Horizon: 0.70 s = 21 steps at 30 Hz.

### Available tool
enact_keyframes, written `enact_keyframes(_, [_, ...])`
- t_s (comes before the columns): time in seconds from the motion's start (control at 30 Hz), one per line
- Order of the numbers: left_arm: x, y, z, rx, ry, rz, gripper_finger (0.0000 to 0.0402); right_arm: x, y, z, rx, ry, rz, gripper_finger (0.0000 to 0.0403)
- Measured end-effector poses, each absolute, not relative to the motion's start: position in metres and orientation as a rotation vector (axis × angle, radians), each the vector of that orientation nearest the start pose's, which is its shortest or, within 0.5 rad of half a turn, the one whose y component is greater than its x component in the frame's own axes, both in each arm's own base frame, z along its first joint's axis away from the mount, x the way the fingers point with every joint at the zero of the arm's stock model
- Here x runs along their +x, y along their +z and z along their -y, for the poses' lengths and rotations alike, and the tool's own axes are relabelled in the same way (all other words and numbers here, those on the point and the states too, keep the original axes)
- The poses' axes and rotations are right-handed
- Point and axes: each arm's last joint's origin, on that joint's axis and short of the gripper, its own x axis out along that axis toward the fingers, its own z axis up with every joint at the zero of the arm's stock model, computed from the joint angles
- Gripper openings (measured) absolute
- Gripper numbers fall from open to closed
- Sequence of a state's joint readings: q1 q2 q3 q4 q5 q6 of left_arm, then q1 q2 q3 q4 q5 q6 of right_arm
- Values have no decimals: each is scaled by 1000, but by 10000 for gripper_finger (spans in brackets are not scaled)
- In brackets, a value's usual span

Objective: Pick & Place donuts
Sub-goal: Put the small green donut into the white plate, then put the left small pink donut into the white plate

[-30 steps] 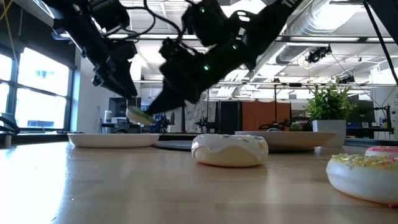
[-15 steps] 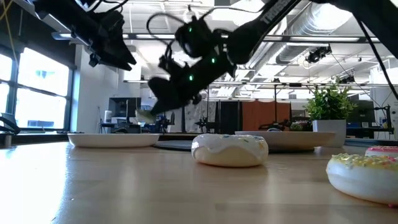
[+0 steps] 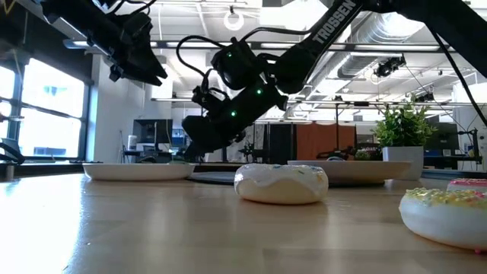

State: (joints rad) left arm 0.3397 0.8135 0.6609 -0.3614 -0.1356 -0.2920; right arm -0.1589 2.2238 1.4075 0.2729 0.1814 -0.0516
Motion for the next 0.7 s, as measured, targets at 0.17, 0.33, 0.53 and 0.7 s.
enact_keyframes(0.17, [163, 270, -61, -331, 501, -451, 170, 467, 129, 80, -63, -327, -553, 102])
enact_keyframes(0.33, [166, 270, -52, -298, 231, -489, 170, 460, 161, 75, -104, -318, -557, 113])
enact_keyframes(0.53, [173, 270, -17, -288, -150, -519, 170, 431, 217, 58, -136, -269, -665, 113])
enact_keyframes(0.7, [181, 262, 23, -186, -227, -587, 170, 400, 257, 44, -143, -235, -740, 113])
